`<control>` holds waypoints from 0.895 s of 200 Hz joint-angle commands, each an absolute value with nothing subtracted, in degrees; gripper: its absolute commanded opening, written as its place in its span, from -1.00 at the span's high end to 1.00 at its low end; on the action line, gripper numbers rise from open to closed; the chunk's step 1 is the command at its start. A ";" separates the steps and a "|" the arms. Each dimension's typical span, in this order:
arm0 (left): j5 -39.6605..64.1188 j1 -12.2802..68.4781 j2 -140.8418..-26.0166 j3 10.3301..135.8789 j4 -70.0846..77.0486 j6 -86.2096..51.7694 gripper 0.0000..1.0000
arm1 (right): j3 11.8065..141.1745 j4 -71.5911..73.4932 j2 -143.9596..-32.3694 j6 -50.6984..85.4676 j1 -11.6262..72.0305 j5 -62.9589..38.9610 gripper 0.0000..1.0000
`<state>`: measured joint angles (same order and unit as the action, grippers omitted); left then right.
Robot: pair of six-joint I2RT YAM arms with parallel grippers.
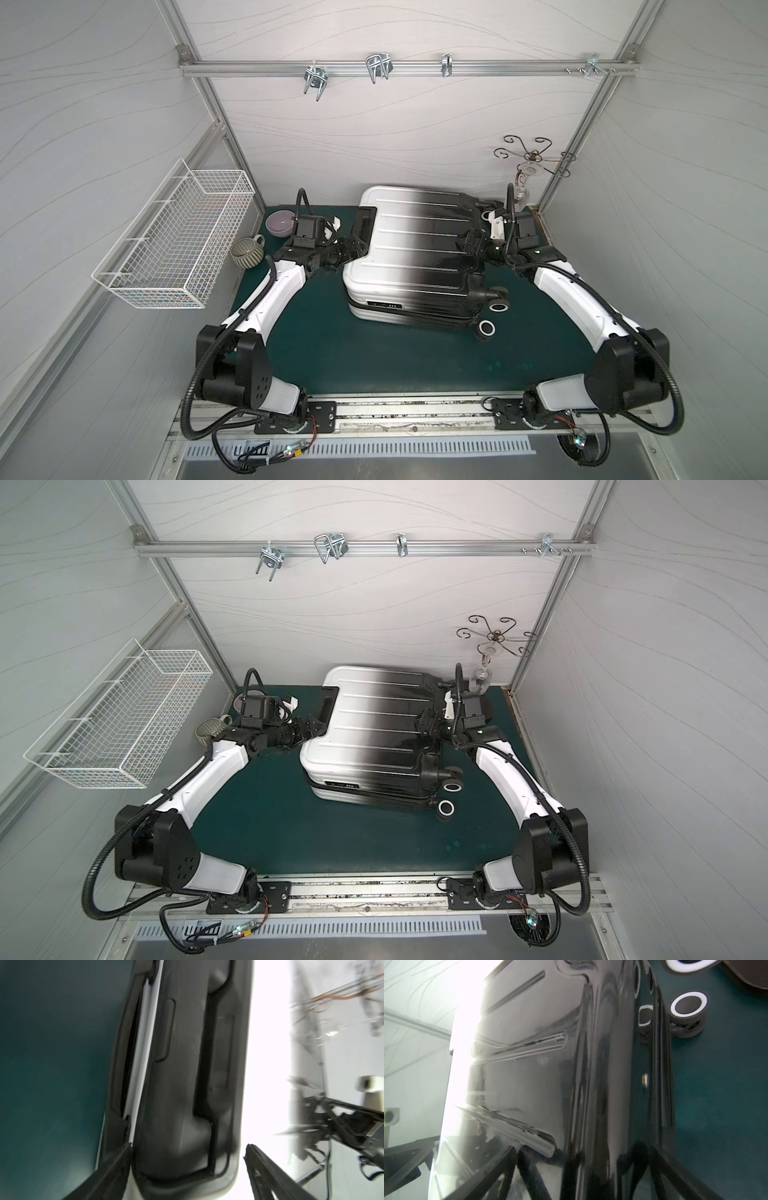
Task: Close the suitcase zippers
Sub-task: Adjust the suitcase at the center of the board.
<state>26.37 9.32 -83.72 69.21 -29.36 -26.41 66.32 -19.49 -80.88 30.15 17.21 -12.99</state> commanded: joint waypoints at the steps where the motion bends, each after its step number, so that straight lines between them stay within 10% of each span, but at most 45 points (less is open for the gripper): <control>1: 23.15 11.55 -85.99 78.44 -47.38 -20.15 -0.68 | 64.09 -27.34 -82.35 27.53 21.13 -25.02 -0.97; 69: 4.34 12.07 -94.67 93.82 -58.20 -17.58 -0.54 | 60.26 -28.75 -74.92 25.60 19.45 -22.31 -0.98; 179: 1.80 12.23 -104.27 101.88 -57.81 -15.70 -0.37 | 56.57 -27.17 -71.98 24.74 18.22 -22.74 -0.96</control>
<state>3.31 11.88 -100.38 98.48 -56.10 -18.13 59.11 -21.15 -72.47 25.89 17.54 -18.44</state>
